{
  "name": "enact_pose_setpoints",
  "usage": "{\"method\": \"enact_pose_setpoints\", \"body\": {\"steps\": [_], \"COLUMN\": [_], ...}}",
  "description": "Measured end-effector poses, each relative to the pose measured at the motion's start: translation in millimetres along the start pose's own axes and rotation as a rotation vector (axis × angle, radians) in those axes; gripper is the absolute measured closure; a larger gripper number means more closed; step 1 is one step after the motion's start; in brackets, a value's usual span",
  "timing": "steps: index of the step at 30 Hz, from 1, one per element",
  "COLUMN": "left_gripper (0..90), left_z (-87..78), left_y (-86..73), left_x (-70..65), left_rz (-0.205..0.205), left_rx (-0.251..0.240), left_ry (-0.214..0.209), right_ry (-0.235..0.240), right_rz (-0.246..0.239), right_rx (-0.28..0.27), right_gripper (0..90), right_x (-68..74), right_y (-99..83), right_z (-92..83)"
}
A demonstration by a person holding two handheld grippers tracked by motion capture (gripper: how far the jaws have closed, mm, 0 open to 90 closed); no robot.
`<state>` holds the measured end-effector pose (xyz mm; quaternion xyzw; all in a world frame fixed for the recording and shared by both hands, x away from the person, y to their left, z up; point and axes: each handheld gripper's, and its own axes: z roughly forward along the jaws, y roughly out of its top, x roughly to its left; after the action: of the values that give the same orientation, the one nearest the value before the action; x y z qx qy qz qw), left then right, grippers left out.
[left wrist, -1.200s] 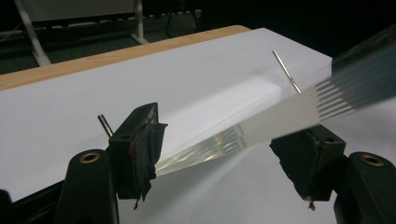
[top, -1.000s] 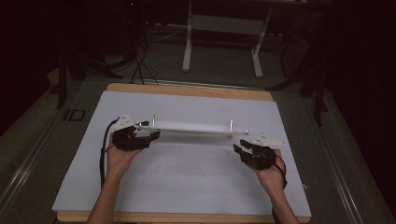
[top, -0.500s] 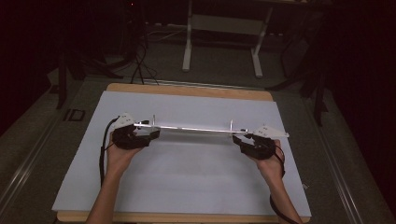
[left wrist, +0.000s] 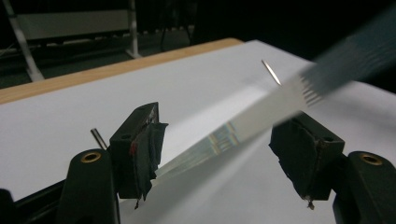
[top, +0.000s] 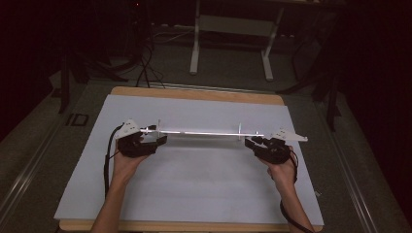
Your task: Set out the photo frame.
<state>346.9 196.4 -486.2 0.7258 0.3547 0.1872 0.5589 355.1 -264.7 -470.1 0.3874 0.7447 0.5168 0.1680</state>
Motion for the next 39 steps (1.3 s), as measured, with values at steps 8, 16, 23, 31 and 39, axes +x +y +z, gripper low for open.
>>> {"method": "enact_pose_setpoints", "body": {"steps": [8, 16, 23, 31, 39], "left_gripper": [34.1, 34.3, 34.4, 34.7, 33.4], "left_z": [2.1, 4.9, 6.2, 10.4, 16.5], "left_y": [1.0, 3.3, 4.4, 8.0, 12.1], "left_x": [1.3, 3.0, 2.7, 2.7, 4.7], "left_rz": [-0.014, -0.013, 0.006, 0.016, 0.041], "left_rx": [-0.019, -0.036, -0.048, -0.067, -0.046], "left_ry": [0.006, 0.026, 0.05, 0.093, 0.096], "right_ry": [-0.013, -0.015, -0.034, -0.035, -0.042], "right_rz": [-0.099, -0.133, -0.159, -0.132, -0.13], "right_rx": [-0.003, -0.025, -0.029, -0.034, -0.027], "right_gripper": [52.0, 45.6, 44.5, 44.5, 45.0], "right_x": [2.5, -2.4, -3.1, -6.7, -5.6], "right_y": [6.8, 10.8, 8.2, 6.7, 7.6], "right_z": [5.0, 10.9, 19.0, 31.5, 41.2]}}
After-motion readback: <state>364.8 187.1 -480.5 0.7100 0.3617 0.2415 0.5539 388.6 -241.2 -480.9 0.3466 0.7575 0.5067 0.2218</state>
